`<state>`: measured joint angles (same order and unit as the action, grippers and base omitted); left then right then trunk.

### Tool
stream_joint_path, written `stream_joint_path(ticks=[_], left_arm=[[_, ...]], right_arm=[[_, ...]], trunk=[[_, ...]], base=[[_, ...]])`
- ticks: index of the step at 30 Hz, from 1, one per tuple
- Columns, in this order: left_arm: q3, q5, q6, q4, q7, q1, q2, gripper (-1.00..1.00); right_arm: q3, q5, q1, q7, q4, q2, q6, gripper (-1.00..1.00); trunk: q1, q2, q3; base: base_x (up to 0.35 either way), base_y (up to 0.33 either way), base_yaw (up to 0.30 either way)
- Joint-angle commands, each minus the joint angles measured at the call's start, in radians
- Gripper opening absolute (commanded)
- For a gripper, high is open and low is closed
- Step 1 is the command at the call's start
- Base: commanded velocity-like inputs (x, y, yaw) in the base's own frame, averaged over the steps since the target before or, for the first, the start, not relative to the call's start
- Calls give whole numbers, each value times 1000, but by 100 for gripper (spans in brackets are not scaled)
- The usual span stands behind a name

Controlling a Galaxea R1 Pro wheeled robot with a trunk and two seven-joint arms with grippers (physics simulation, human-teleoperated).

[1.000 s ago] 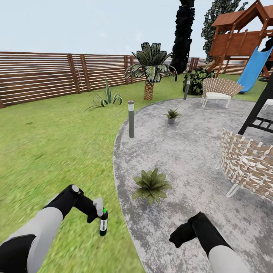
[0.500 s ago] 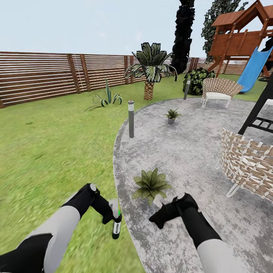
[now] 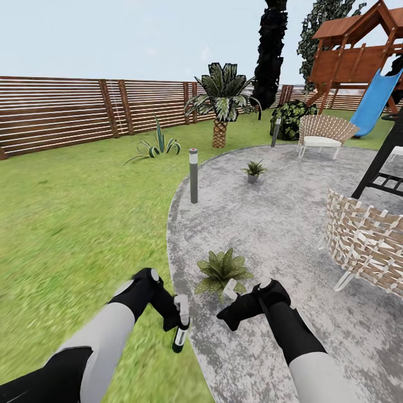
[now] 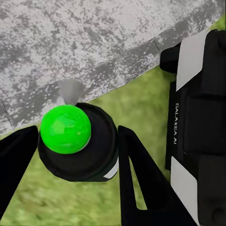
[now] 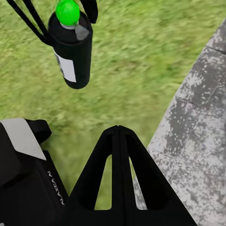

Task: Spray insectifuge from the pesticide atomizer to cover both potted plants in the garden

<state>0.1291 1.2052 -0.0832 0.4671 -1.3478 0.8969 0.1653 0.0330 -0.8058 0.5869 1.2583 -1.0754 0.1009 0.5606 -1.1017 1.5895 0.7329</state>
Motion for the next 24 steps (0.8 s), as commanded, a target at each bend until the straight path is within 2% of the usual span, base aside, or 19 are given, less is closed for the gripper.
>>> stream_joint_path(ticks=[1, 6, 9, 10, 12, 18, 24], left_arm=[[8, 8, -9, 1, -5, 1, 9, -100], [4, 7, -9, -1, -6, 1, 9, -100], [2, 7, -9, -3, -6, 2, 9, -100], [2, 7, -9, -3, -7, 1, 9, -100], [1, 7, -9, -3, -7, 1, 9, -100], [-4, 6, -7, -4, -9, 1, 9, -100], [-6, 5, 40, -3, -61, 2, 9, -100]], right_arm=[[0, -5, 1, 6, -1, 0, 8, -100], [1, 2, 1, 7, -2, 0, 9, -100], [2, 96, 1, 6, -3, 0, 7, -100], [2, 117, 1, 6, -3, 0, 7, -100], [2, 132, 1, 6, -3, 0, 7, -100], [2, 140, 1, 7, -3, 0, 7, -100], [2, 140, 1, 7, -3, -1, 7, -100]], trunk=[[0, 0, 1], [0, 0, 1], [0, 0, 1], [0, 0, 1], [0, 0, 1], [0, 0, 1], [0, 0, 1]], base=[[0, 0, 0], [0, 0, 0], [0, 0, 0], [0, 0, 0], [0, 0, 0], [0, 0, 0], [0, 0, 0]])
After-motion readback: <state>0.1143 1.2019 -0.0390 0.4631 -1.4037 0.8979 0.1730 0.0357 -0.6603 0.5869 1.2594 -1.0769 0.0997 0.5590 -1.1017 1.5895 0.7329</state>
